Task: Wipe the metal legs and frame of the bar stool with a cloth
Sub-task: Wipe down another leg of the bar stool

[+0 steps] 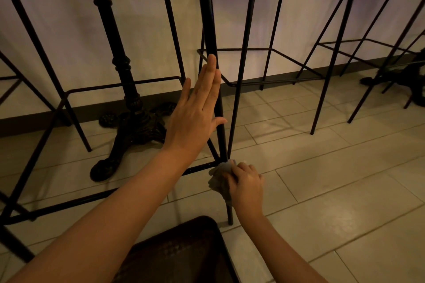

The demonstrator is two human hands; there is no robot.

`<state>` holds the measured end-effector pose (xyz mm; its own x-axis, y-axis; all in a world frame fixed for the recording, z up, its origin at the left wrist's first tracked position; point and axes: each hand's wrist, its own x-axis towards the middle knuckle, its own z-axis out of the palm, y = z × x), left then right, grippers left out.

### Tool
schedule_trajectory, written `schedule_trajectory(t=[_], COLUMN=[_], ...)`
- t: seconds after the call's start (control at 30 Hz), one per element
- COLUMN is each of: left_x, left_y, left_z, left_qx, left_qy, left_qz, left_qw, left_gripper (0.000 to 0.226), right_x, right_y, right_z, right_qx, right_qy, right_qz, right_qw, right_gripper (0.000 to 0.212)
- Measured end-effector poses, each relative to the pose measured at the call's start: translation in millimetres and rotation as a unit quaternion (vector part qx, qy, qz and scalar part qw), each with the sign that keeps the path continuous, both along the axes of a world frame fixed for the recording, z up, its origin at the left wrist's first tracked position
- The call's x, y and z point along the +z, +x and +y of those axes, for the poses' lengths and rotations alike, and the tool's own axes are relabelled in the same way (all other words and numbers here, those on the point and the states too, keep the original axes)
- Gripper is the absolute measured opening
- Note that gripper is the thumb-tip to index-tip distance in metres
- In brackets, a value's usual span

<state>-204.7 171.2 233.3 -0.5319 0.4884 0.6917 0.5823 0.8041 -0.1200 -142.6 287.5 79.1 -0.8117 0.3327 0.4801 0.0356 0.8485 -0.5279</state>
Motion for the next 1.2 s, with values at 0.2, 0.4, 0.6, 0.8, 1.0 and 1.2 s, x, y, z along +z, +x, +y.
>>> schedule_trajectory(t=[0.2, 0.4, 0.6, 0.8, 1.0, 1.2], left_x=[-11, -17, -20, -25, -36, -39], left_y=[-1, -2, -2, -1, 3, 2], left_z=[1, 3, 3, 3, 3, 5], left_qx=[0.001, 0.003, 0.003, 0.01, 0.036, 0.024], left_qy=[0.003, -0.002, -0.003, -0.011, -0.036, -0.026], left_qz=[-0.024, -0.034, -0.032, -0.021, -0.011, -0.01], left_qw=[1.0, 0.999, 0.999, 1.0, 0.999, 0.999], left_gripper=[0.094, 0.095, 0.094, 0.094, 0.097, 0.094], right_x=[10, -11, -17, -6, -19, -42], right_y=[-2, 1, 2, 2, 3, 6], right_z=[-4, -4, -2, -2, -4, 1], right_qx=[-0.001, -0.013, -0.006, 0.003, -0.012, -0.011], right_qy=[-0.005, -0.022, -0.032, -0.033, -0.024, -0.028], right_qz=[0.044, 0.014, -0.002, 0.047, 0.029, -0.008], right_qw=[0.999, 1.0, 0.999, 0.998, 0.999, 1.0], right_gripper=[0.02, 0.021, 0.02, 0.021, 0.032, 0.03])
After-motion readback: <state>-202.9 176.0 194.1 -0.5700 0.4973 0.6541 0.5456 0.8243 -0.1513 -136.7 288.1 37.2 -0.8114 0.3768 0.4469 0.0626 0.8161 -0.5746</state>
